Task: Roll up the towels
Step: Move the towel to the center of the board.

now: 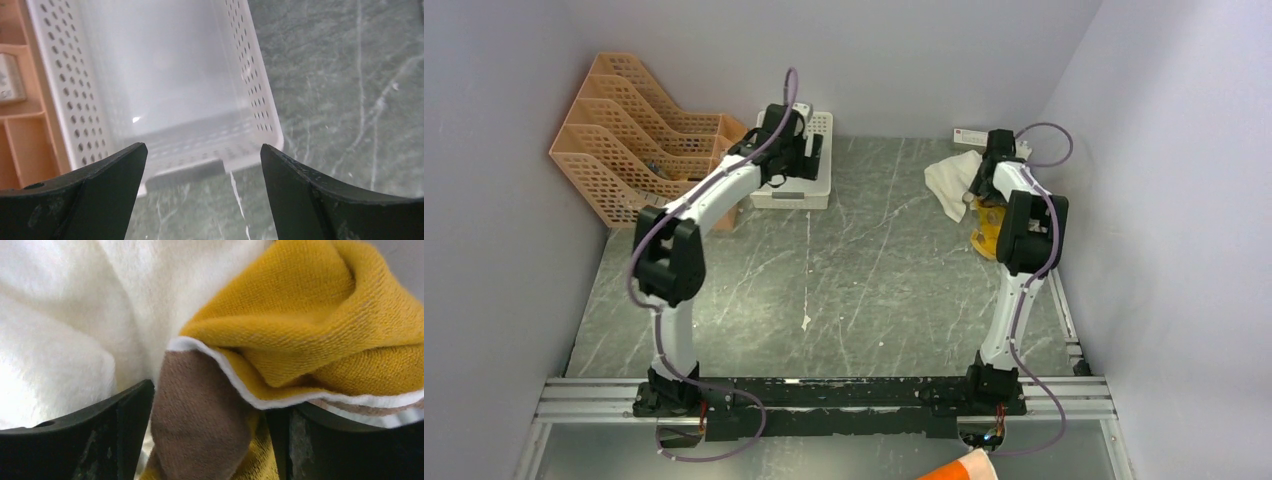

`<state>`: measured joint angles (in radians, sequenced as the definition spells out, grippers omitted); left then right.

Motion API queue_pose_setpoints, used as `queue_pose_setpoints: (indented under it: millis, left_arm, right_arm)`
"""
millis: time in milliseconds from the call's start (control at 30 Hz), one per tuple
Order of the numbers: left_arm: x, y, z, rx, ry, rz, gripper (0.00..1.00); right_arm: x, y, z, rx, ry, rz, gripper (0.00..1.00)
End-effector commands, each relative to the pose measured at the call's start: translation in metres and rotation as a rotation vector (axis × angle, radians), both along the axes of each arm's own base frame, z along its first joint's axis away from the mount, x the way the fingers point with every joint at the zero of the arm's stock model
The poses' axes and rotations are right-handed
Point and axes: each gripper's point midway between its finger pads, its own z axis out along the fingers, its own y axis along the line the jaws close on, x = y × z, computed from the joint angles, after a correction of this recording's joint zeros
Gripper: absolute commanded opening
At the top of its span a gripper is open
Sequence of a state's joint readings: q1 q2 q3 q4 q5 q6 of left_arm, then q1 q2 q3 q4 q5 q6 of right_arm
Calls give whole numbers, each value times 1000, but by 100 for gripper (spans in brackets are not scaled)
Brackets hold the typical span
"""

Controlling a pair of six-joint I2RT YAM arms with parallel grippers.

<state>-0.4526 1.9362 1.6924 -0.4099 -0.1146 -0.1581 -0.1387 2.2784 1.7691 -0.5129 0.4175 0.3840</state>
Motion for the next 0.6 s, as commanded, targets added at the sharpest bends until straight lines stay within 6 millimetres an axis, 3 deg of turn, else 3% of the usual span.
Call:
queue_pose_setpoints:
  millis: [0, 67, 167, 233, 333, 567]
  left_arm:
    - [26, -11, -20, 66, 24, 0, 96]
    - [41, -20, -25, 71, 15, -8, 96]
    - [56, -37, -32, 47, -7, -41, 96]
    - [65, -48, -37, 29, -15, -59, 96]
    - [77, -61, -44, 5, -22, -83, 96]
    - [88, -96, -79, -90, 23, -161, 95]
  right_arm:
    - [-36, 46, -35, 126, 98, 74, 69]
    - [-55, 70, -40, 156, 120, 122, 53]
    - [-81, 130, -35, 200, 112, 252, 7]
    - [-107, 182, -26, 200, 119, 366, 0]
    - [-156, 262, -18, 215, 137, 527, 0]
    - [-285, 405, -11, 324, 177, 810, 0]
